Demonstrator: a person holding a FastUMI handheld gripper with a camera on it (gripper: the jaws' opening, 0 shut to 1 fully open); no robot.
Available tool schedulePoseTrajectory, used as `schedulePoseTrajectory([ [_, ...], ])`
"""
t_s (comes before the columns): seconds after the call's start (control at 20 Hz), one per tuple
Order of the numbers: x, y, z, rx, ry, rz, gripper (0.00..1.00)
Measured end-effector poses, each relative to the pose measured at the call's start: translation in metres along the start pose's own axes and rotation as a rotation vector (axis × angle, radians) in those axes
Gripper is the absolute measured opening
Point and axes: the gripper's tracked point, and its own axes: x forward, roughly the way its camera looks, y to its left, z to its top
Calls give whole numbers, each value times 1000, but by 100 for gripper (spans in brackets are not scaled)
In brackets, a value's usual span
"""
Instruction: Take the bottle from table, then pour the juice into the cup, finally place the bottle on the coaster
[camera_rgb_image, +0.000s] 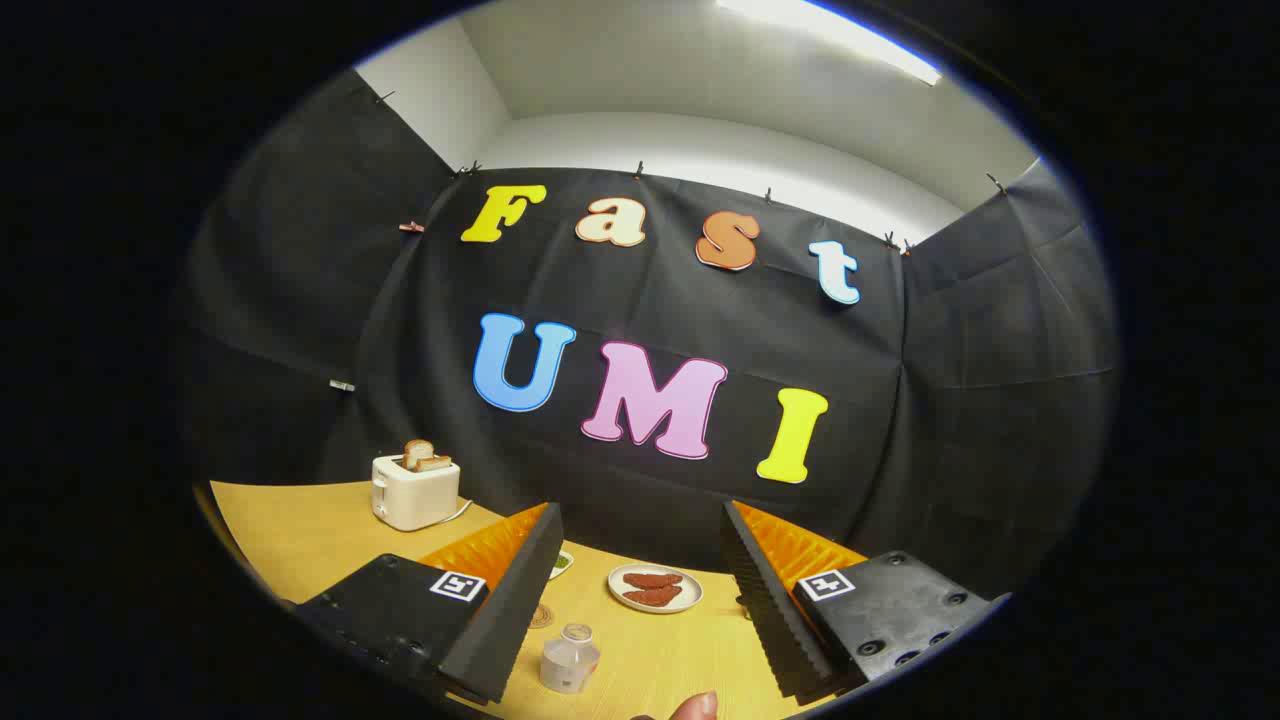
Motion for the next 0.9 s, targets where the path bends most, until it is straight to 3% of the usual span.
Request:
schedulePoseTrajectory([
  [0.4,-17,-26,-5,-7,4,-117,97],
  [0.9,-23,7,-26,21,61,-125,97],
])
